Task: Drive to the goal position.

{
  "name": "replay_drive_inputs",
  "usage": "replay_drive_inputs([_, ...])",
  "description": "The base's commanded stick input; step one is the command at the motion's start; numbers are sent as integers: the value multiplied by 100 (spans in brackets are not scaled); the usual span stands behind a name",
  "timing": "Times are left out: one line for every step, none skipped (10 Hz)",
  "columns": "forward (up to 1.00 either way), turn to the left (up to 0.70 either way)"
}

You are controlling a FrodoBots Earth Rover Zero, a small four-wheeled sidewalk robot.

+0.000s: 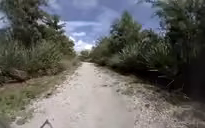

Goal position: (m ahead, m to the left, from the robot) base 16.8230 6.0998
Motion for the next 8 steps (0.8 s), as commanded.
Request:
replay_drive_inputs([85,0])
replay_drive_inputs([85,0])
replay_drive_inputs([85,24])
replay_drive_inputs([85,34])
replay_drive_inputs([85,34])
replay_drive_inputs([85,20])
replay_drive_inputs([85,0])
replay_drive_inputs([85,0])
